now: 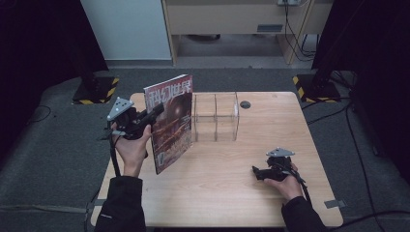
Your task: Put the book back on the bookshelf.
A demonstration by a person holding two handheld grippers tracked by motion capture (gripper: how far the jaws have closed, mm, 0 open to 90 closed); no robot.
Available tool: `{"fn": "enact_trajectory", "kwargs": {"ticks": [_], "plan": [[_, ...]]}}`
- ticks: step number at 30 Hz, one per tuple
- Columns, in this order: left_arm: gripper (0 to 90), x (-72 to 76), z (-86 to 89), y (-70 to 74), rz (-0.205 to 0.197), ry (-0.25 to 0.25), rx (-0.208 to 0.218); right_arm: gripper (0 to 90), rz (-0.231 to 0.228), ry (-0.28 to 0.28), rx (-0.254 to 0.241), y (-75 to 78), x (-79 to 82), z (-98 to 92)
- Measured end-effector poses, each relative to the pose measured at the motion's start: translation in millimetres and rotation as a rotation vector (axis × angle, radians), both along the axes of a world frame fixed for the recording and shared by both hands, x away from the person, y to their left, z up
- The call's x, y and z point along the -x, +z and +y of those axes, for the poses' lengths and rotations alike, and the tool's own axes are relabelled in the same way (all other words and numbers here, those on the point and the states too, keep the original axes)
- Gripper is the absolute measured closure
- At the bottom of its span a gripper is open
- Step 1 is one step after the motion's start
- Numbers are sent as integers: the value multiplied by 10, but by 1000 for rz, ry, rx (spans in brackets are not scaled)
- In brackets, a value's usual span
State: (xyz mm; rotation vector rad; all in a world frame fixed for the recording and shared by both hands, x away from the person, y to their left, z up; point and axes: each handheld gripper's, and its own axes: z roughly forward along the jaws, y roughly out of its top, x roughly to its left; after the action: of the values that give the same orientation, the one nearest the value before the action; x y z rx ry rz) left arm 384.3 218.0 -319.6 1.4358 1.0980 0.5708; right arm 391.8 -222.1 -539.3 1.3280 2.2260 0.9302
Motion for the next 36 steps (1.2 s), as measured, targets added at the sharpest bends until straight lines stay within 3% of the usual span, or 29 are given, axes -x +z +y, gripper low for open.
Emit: {"fn": "enact_trajectory", "kwargs": {"ticks": [14, 26, 33, 36], "plan": [[836, -292, -55, -157, -22, 57, 19, 30, 2, -5, -2, 0, -4, 7], [836, -510, -91, -345, -54, 152, 16, 28, 2, -4, -2, 0, -7, 10], [836, -604, -136, -561, -52, 163, 7, 28, 1, -5, -2, -1, -7, 11], [836, -595, -126, -623, -67, 149, 27, 28, 0, -5, -2, -1, -7, 11]]}}
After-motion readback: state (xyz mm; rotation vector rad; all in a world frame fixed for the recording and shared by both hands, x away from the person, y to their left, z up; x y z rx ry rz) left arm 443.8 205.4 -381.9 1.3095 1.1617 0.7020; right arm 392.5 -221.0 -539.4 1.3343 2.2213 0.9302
